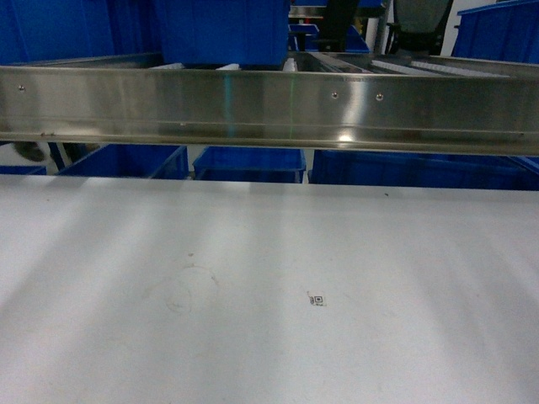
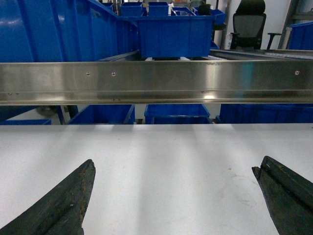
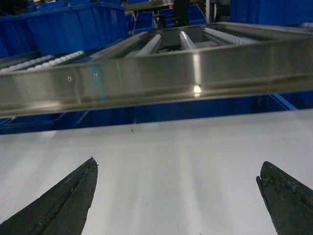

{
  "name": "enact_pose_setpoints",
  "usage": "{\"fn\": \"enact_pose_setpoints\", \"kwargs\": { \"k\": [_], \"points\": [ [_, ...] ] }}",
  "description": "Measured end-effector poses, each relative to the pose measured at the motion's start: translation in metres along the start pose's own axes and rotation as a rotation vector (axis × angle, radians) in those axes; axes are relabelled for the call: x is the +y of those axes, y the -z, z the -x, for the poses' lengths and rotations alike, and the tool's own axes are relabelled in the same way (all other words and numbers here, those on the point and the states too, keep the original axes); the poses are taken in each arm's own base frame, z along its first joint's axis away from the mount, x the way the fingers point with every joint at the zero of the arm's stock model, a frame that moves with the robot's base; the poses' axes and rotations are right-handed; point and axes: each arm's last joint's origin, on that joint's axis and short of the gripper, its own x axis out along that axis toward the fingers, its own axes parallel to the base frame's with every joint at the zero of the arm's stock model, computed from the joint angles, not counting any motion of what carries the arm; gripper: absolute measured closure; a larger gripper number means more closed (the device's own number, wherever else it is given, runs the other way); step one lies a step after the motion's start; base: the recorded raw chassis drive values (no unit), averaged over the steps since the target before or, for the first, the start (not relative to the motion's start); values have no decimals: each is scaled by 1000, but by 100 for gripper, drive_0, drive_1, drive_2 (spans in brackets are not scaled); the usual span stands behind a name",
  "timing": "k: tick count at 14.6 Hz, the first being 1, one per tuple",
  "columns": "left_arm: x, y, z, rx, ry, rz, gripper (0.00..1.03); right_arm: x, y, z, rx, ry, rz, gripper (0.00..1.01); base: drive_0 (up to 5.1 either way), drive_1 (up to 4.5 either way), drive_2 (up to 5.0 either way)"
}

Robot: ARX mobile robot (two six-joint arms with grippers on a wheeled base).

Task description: Place magnetic block on left shelf second layer

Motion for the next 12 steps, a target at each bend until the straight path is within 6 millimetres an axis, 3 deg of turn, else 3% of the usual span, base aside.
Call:
{"fn": "enact_pose_setpoints", "kwargs": {
  "k": [1, 2, 4, 7, 12],
  "points": [
    [0, 0, 0, -1, 0, 0, 5, -4, -16, -23, 0, -18, 11, 3, 0, 0, 0],
    [0, 0, 0, 0, 0, 0, 5, -14, -16, -43, 75, 10, 22, 3, 0, 0, 0],
    [0, 0, 0, 0, 0, 0, 5, -32, 18, -57, 256, 57, 32, 3, 0, 0, 0],
    [0, 0, 0, 0, 0, 0, 5, -40, 51, -54, 357, 28, 134, 3, 0, 0, 0],
    [0, 0, 0, 0, 0, 0, 5, -40, 77, -49, 416, 18, 153, 3, 0, 0, 0]
  ]
}}
